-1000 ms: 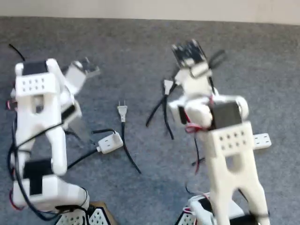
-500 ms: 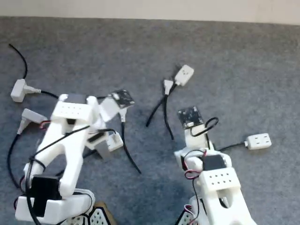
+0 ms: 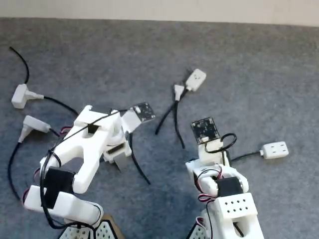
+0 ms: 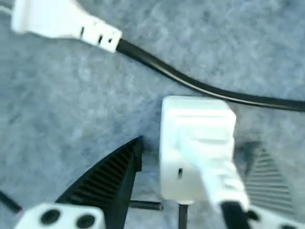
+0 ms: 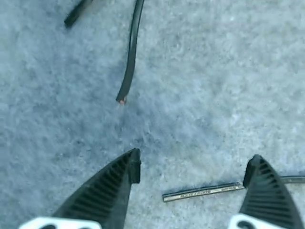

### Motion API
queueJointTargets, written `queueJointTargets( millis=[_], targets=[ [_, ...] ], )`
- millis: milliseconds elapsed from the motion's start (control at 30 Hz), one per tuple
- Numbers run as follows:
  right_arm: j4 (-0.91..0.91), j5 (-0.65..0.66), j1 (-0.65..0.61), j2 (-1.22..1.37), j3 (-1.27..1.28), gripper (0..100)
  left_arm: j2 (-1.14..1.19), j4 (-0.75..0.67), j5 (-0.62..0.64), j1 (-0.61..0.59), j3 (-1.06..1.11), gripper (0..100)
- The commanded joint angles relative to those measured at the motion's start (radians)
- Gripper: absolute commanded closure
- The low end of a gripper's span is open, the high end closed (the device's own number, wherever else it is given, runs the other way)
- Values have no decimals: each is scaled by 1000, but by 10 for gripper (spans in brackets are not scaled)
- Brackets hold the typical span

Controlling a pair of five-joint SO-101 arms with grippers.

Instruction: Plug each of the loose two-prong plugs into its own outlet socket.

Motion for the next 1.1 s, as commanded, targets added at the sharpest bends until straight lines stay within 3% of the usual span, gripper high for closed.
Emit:
queueJointTargets(
  millis=[0, 100, 200, 500, 667, 900, 1067],
  targets=[
    [-13, 8, 4, -18, -7, 669, 7, -20, 8, 12, -13, 925],
    [-13, 8, 4, -18, -7, 669, 7, 2, 26, -19, -71, 998],
    [-13, 8, 4, -18, -5, 669, 15, 48, 60, -113, -183, 996],
    [-13, 8, 4, -16, -5, 669, 19, 69, 61, -562, -521, 996],
    [-15, 8, 4, -16, -5, 669, 19, 66, 5, -751, -650, 996],
    [-15, 8, 4, -16, -5, 669, 19, 63, -83, -943, -708, 996],
    [-15, 5, 4, -16, -5, 669, 35, -35, -117, -1063, -699, 996]
  ],
)
